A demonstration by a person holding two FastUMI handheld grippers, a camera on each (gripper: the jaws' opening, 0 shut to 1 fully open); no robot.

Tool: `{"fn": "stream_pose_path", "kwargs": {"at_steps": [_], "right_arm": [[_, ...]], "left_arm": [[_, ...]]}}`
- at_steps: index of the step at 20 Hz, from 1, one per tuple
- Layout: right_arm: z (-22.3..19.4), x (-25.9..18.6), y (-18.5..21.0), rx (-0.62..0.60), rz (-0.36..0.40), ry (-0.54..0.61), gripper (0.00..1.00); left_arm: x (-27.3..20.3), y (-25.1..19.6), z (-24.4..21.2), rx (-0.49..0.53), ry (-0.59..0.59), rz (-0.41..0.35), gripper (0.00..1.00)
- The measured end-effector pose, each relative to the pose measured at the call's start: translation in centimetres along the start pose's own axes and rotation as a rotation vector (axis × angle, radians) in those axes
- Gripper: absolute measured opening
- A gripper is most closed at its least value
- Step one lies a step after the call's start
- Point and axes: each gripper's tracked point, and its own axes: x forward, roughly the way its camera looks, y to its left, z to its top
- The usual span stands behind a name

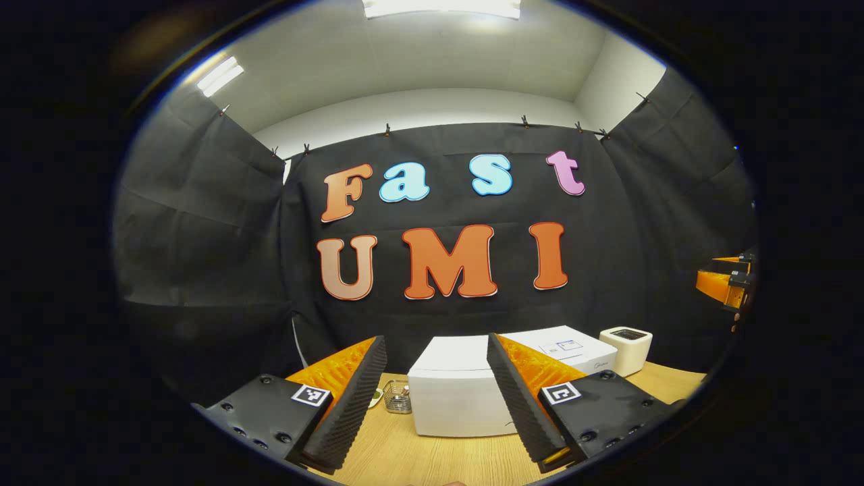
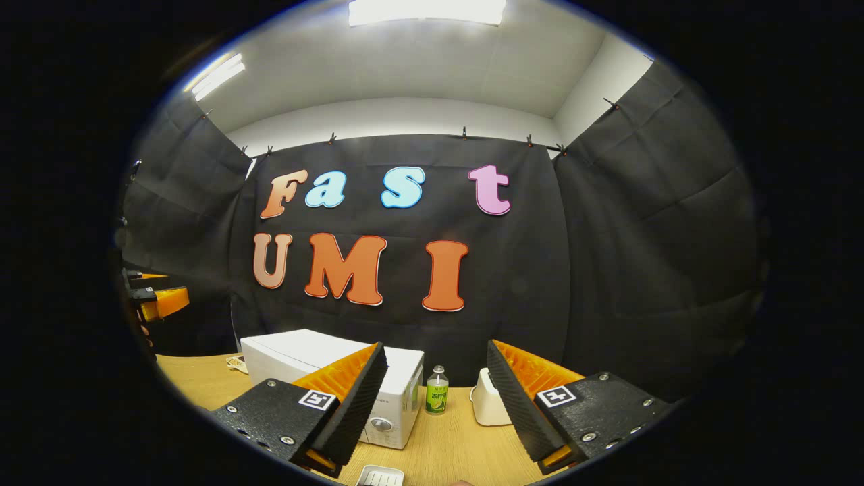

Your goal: Open the microwave oven with the left hand, put the food in, and close the microwave oven.

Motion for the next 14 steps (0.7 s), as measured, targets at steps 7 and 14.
{"fn": "stream_pose_path", "kwargs": {"at_steps": [7, 14], "right_arm": [[-2.0, -0.6, -1.9, -0.026, -0.016, 0.007, 0.93], [-5.4, -1.4, -4.3, 0.0, -0.034, 0.043, 0.93]], "left_arm": [[0.6, -4.8, -2.4, -0.02, 0.011, -0.064, 0.94], [1.3, -12.7, -7.6, -0.008, 0.059, -0.159, 0.94]]}}
